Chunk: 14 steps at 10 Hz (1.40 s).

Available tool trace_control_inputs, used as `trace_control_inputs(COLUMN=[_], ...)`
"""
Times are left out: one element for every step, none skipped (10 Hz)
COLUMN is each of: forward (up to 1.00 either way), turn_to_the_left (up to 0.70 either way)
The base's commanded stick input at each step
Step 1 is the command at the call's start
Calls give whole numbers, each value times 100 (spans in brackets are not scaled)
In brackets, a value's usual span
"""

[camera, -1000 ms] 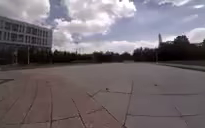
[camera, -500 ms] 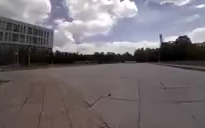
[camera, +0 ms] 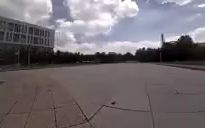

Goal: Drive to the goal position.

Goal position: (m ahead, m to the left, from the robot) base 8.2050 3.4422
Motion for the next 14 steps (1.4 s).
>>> trace_control_inputs(forward=[70, 70, 70, 70, 70, 70, 70, 70, 70, 70, 70, 70, 70, 70], turn_to_the_left=[0, 0, 0, 0, 0, 0, 0, 0, 0, 0, 0, 0, 0, 0])
